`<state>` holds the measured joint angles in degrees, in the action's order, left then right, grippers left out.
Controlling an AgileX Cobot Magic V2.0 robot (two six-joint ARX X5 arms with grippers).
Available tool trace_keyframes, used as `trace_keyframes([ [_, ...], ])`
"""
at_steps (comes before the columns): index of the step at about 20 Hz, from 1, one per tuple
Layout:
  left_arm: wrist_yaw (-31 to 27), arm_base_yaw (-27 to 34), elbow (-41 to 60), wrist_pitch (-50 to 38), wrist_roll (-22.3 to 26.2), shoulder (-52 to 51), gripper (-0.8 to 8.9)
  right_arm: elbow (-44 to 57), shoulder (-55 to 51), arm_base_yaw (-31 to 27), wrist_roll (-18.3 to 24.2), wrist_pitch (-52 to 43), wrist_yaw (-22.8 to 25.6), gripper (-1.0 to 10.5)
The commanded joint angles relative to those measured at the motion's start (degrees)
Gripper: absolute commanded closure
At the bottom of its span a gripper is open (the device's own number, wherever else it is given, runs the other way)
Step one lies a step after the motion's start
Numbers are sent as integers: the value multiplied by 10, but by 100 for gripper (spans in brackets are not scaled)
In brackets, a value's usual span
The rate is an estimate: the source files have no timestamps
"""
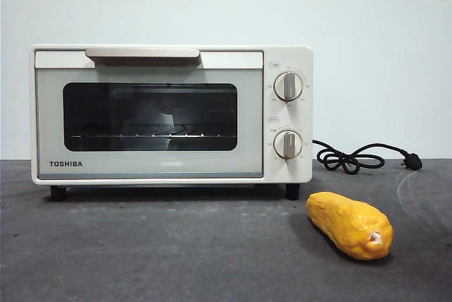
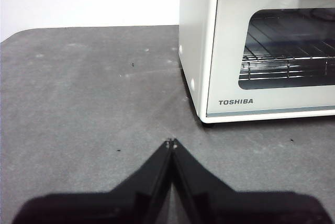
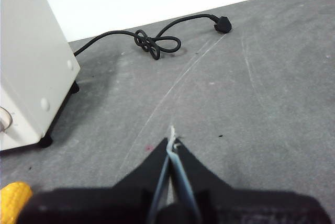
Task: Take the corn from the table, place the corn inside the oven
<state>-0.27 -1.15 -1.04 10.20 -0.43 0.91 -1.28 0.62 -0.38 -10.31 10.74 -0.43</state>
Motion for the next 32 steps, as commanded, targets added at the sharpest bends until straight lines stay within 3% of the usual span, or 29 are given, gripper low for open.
trace_keyframes([
  [1,3,1,4,-17,4,0,817,4,-1,0,-4,-3,0,948],
  [4,9,1,4,-32,-19,0,817,4,-1,0,-7,-3,-2,948],
  [8,7,1,4,-36,-54,0,817,4,-1,0,-42,-3,-2,948],
  [12,17,1,4,-36,-145,0,817,4,-1,0,-50,-5,1,948],
  [14,48,1,4,-36,-169,0,817,4,-1,0,-53,-5,0,948],
  [19,168,1,4,-36,-176,9,819,4,-1,0,-92,-9,-26,948],
  [23,201,1,4,-36,-195,26,819,3,-1,0,-94,-41,-26,948],
  [26,230,1,3,-36,-210,38,819,-3,-1,0,-121,-51,-40,948],
  [32,289,0,-12,-36,-210,79,819,-19,3,0,-141,-50,-133,949],
])
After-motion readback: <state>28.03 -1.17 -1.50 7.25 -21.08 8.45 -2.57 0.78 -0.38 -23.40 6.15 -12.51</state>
